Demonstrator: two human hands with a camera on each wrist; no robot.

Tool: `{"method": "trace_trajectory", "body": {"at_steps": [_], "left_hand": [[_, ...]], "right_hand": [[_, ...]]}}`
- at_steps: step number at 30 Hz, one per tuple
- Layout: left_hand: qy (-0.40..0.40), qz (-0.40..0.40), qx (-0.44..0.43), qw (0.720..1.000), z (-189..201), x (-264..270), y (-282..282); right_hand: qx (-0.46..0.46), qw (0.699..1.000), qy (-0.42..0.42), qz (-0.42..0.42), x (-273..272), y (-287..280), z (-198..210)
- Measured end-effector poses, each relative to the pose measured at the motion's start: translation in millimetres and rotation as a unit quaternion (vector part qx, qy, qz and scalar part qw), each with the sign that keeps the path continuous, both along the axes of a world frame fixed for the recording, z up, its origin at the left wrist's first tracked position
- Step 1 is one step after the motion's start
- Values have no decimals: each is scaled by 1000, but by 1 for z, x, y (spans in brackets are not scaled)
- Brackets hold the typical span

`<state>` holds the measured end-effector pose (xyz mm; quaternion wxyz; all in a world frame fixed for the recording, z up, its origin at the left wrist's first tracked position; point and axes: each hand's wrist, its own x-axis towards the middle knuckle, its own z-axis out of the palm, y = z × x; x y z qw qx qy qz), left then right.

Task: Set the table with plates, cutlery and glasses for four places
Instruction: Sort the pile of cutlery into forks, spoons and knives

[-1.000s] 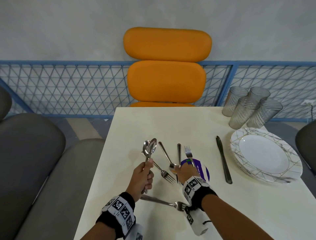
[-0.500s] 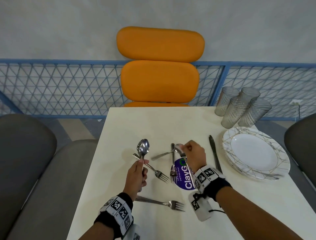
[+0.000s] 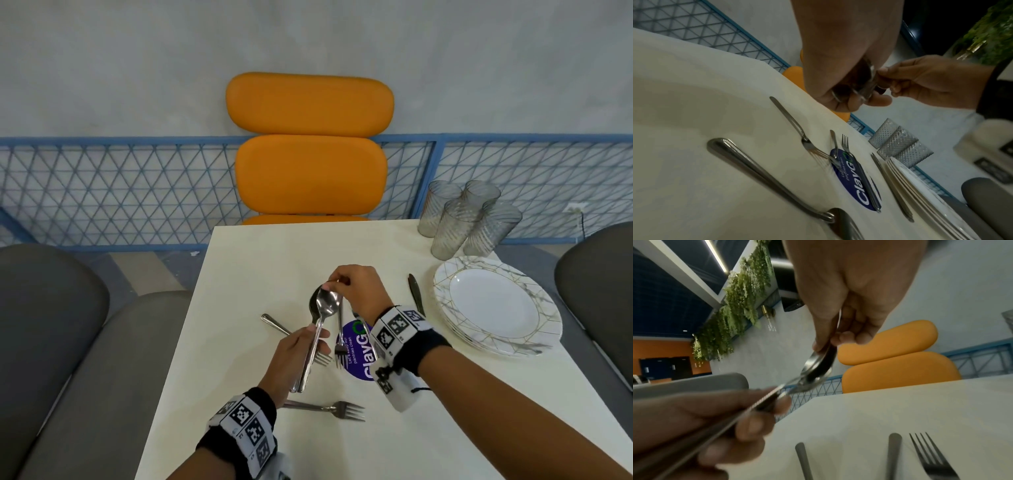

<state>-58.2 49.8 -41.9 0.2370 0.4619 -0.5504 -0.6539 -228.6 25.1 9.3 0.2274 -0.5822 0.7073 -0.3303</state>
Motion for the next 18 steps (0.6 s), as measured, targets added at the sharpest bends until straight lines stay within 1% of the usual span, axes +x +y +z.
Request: {"method": "trace_trajectory", "body": {"at_steps": [3,6,9,11,12,18], "left_hand": [[15,13,22,1000,2,2,0],[32,21,38,999,2,-1,-1],[63,7,60,996,3,-4,3],[95,-3,92,991,7,-6,5],[105,-10,107,989,10,-7,6],[77,-26,97,992,13,-12,9]], "right_hand": [[-23,998,7,-50,0,6,-10],[-23,995,-31,-94,1,12,-23],[-24,986,-112,-119,2,14,-28],[-23,976,-178,-122,-1,14,-26],[-21,973,-196,-122,-2,15,-24],[-26,964,-217,-153,-5,19,-27]]}}
